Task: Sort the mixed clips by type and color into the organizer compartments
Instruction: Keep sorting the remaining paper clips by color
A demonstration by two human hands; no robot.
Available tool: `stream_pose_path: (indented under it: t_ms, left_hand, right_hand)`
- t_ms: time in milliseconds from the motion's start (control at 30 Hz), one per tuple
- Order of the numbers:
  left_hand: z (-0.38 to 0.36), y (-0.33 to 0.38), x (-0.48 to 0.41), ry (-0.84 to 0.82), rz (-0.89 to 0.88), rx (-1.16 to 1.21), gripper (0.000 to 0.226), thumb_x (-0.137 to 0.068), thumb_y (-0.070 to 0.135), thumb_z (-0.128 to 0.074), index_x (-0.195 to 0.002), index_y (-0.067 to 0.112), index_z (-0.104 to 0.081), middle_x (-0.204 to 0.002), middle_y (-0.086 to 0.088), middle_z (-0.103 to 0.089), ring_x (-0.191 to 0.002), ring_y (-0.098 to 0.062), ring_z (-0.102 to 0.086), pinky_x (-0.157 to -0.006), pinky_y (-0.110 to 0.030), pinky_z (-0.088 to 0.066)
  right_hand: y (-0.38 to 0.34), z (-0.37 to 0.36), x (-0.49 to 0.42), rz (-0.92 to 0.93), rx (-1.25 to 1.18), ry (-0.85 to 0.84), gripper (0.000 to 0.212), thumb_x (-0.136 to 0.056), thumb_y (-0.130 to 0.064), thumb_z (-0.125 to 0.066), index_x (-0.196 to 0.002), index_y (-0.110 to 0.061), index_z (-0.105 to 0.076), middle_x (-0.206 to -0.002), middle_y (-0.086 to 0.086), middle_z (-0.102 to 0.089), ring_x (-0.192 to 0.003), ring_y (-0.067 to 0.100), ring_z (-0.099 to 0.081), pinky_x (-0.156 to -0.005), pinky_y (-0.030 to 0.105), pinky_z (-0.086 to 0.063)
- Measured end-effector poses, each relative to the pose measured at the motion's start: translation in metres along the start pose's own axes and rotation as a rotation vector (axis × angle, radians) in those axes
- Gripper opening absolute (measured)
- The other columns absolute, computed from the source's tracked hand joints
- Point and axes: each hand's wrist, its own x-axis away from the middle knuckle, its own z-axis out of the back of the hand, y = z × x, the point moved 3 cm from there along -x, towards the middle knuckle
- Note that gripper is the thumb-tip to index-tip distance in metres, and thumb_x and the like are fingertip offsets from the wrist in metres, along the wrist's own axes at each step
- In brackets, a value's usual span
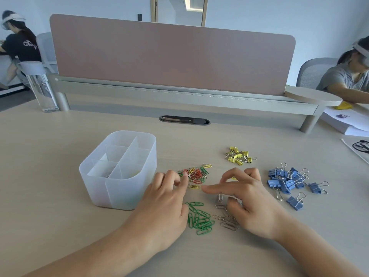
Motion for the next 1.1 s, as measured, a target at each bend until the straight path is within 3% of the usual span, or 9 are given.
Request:
stream_pose_path:
  t_ms: [67,133,200,400,567,700,800,967,1100]
  left_hand:
    - [0.001,-0.001,-0.001,-0.017,0.015,-0.005,0.089,-0.07,0.039,0.005,-0.153,0.015,-0.019,-0.125,0.008,-0.027,-0.114,-0.015,-0.024,-0.104,-0.029,-0.034]
    - [0.002,0.0,-0.001,-0.012,0.01,-0.016,0.088,-0.07,0.038,0.005,-0.148,0.018,-0.029,-0.122,0.008,-0.028,-0.112,-0.016,-0.026,-0.103,-0.029,-0.035]
    - [-0.001,0.001,0.0,-0.014,0.011,-0.003,0.082,-0.072,0.037,0.002,-0.14,0.021,-0.041,-0.116,0.008,-0.03,-0.109,-0.016,-0.028,-0.099,-0.032,-0.039]
    - [-0.005,-0.003,0.0,0.098,0.006,-0.056,0.048,-0.079,0.029,-0.027,-0.106,0.017,-0.066,-0.096,0.008,-0.042,-0.088,-0.018,-0.046,-0.07,-0.032,-0.053]
    - [-0.004,0.004,0.0,0.043,-0.063,-0.003,0.064,-0.08,0.034,-0.012,-0.131,0.027,-0.051,-0.113,0.01,-0.036,-0.107,-0.016,-0.036,-0.095,-0.032,-0.039]
    - [-0.006,0.013,-0.001,0.032,-0.127,-0.009,0.056,-0.085,0.033,-0.025,-0.136,0.037,-0.047,-0.113,0.011,-0.039,-0.109,-0.016,-0.04,-0.098,-0.032,-0.033]
    - [-0.011,0.022,-0.003,0.023,-0.185,-0.005,0.055,-0.087,0.036,-0.025,-0.139,0.043,-0.043,-0.115,0.01,-0.038,-0.111,-0.016,-0.037,-0.101,-0.036,-0.024]
    - [-0.01,0.028,-0.003,0.044,-0.222,0.033,0.054,-0.089,0.036,-0.026,-0.141,0.045,-0.039,-0.119,0.009,-0.038,-0.113,-0.016,-0.035,-0.103,-0.036,-0.018]
    - [-0.012,0.028,-0.007,0.057,-0.216,0.043,0.052,-0.09,0.035,-0.027,-0.141,0.044,-0.037,-0.119,0.009,-0.039,-0.114,-0.017,-0.037,-0.104,-0.039,-0.021]
  right_hand:
    - [-0.001,-0.002,0.0,-0.014,0.023,-0.055,0.061,-0.075,-0.022,-0.031,-0.123,-0.041,-0.062,-0.101,-0.021,-0.065,-0.109,-0.005,-0.036,-0.094,0.032,-0.023]
    - [-0.003,-0.006,-0.001,-0.008,0.076,-0.164,0.065,-0.077,-0.026,-0.026,-0.135,-0.047,-0.049,-0.131,-0.039,-0.048,-0.112,-0.001,-0.034,-0.097,0.032,-0.021]
    - [-0.005,-0.011,-0.002,0.004,0.106,-0.244,0.066,-0.08,-0.029,-0.022,-0.142,-0.05,-0.034,-0.138,-0.046,-0.032,-0.115,0.0,-0.03,-0.098,0.031,-0.019]
    - [0.0,-0.001,-0.003,-0.001,0.163,-0.199,0.056,-0.083,-0.032,-0.025,-0.128,-0.047,-0.057,-0.12,-0.045,-0.052,-0.106,-0.002,-0.035,-0.094,0.031,-0.019]
    - [0.023,0.012,0.002,-0.113,0.244,-0.032,0.052,-0.079,-0.032,-0.029,-0.107,-0.05,-0.069,-0.082,-0.024,-0.066,-0.098,0.002,-0.046,-0.083,0.027,-0.017]
    - [0.039,0.021,0.004,-0.202,0.36,0.121,0.043,-0.076,-0.021,-0.043,-0.087,-0.046,-0.076,-0.057,-0.002,-0.052,-0.089,0.003,-0.04,-0.074,0.027,-0.016]
    - [0.045,0.019,0.006,-0.252,0.376,0.118,0.042,-0.077,-0.021,-0.043,-0.09,-0.045,-0.075,-0.058,0.0,-0.056,-0.093,0.003,-0.04,-0.077,0.027,-0.015]
    - [0.042,0.017,0.004,-0.198,0.238,0.162,0.043,-0.076,-0.025,-0.033,-0.08,-0.04,-0.073,-0.078,-0.028,-0.067,-0.085,0.006,-0.053,-0.081,0.031,-0.023]
    - [0.042,0.019,0.004,-0.196,0.171,0.161,0.035,-0.071,-0.016,-0.044,-0.069,-0.04,-0.07,-0.077,-0.023,-0.062,-0.081,0.004,-0.051,-0.079,0.029,-0.023]
